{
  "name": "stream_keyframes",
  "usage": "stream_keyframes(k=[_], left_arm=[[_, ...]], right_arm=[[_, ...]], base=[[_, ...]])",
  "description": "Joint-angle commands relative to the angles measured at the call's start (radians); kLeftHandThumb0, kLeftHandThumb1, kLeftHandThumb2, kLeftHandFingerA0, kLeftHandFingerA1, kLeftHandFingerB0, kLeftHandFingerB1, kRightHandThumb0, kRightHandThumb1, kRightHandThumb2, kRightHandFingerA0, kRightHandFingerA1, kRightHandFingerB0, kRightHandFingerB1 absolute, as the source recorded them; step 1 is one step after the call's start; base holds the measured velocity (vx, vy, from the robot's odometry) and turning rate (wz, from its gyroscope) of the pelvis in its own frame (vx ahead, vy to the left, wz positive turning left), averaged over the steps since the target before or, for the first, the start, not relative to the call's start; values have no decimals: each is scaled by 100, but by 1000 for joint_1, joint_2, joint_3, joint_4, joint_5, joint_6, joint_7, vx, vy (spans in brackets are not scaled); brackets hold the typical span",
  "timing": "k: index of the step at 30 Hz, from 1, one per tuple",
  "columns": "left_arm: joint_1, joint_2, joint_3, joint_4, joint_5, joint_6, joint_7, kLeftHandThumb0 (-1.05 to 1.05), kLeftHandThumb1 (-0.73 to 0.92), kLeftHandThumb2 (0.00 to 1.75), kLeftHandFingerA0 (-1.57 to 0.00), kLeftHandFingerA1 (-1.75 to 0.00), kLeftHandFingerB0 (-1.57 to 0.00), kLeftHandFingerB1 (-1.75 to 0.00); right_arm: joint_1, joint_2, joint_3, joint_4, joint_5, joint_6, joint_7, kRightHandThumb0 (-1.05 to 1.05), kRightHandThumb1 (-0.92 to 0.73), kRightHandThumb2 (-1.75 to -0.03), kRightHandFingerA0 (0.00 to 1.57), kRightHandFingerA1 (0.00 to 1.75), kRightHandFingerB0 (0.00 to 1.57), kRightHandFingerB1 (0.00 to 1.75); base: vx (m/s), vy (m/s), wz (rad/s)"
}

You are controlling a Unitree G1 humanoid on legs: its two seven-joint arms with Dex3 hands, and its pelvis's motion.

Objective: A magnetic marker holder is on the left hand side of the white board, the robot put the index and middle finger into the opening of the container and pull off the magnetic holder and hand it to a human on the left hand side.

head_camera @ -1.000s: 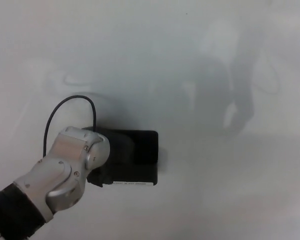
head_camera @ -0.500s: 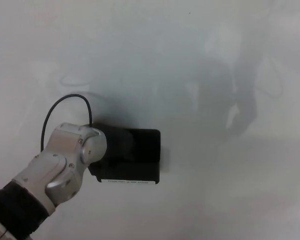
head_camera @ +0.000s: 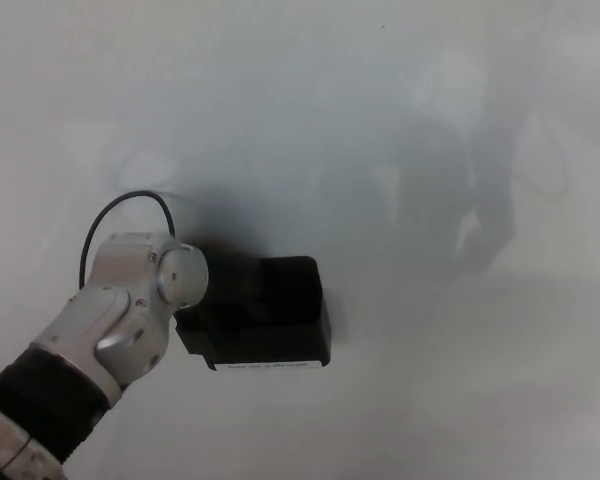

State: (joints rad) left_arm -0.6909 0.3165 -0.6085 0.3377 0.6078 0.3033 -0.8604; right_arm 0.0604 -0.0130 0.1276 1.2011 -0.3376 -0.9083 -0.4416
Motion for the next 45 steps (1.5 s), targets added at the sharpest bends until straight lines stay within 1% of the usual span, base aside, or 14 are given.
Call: stream_keyframes(k=[1,2,11,13,16,25,27,32,33,37,38,43,44,45], left_arm=[[7,-21,-30,87,-205,-16,-372,-13,92,79,-60,-152,-72,-104],[22,-31,-25,104,-242,45,-437,-30,84,99,-61,-167,-72,-124],[104,-32,14,63,-386,249,-602,-28,76,105,-53,-169,-66,-117],[131,-36,63,4,-466,311,-621,-35,72,115,-65,-169,-71,-120],[150,-50,110,-46,-539,401,-629,-37,70,122,-66,-175,-55,-149],[199,-79,178,-86,-610,442,-614,-43,74,120,-67,-175,-66,-145],[242,-103,227,-88,-659,429,-604,-44,78,107,-76,-175,-71,-146],[278,-124,280,-83,-718,444,-621,-42,79,120,-78,-175,-69,-146],[288,-134,299,-74,-737,453,-625,-41,79,120,-79,-175,-75,-135],[300,-147,324,-69,-761,470,-628,-41,79,120,-79,-175,-75,-135],[338,-164,361,-108,-799,471,-614,-47,85,109,-85,-175,-74,-145],[422,-208,443,-198,-894,498,-595,-46,87,103,-87,-175,-75,-143],[479,-261,493,-259,-956,520,-564,-46,88,86,-90,-175,-81,-143],[522,-300,530,-303,-1003,537,-541,-46,88,86,-90,-175,-81,-143]], right_arm=[[-16,-17,-13,-4,21,-7,15,-43,-65,-60,88,61,51,42],[-20,-18,-10,-6,16,-4,10,-43,-65,-60,88,61,51,43],[-34,-20,-14,-9,23,-5,24,-45,-65,-60,89,62,51,43],[-43,-22,-11,-7,17,1,17,-47,-65,-60,88,61,52,43],[-48,-23,-8,-9,10,7,10,-47,-66,-60,88,61,52,43],[-54,-24,-4,-11,6,14,7,-49,-66,-60,94,65,52,42],[-58,-25,-8,-12,11,17,11,-49,-65,-60,94,68,52,42],[-68,-28,2,-16,-7,18,-12,-49,-66,-60,95,69,52,43],[-72,-28,2,-15,-8,19,-14,-53,-57,-93,84,73,45,57],[-76,-28,1,-11,-8,19,-14,-53,-57,-93,84,73,45,57],[-80,-27,2,-13,-11,21,-18,-54,-68,-61,90,66,52,44],[-90,-24,4,-18,-14,25,-23,-54,-68,-60,89,65,52,44],[-92,-26,3,-19,-11,24,-16,-49,-67,-60,88,61,51,45],[-93,-28,2,-19,-9,22,-11,-49,-67,-60,88,61,51,45]], base=[[0,0,0],[0,0,0],[0,0,0],[0,0,0],[0,0,0],[0,0,0],[0,0,0],[0,0,0],[0,0,0],[0,0,0],[0,0,0],[0,0,0],[0,0,0],[0,0,0]])
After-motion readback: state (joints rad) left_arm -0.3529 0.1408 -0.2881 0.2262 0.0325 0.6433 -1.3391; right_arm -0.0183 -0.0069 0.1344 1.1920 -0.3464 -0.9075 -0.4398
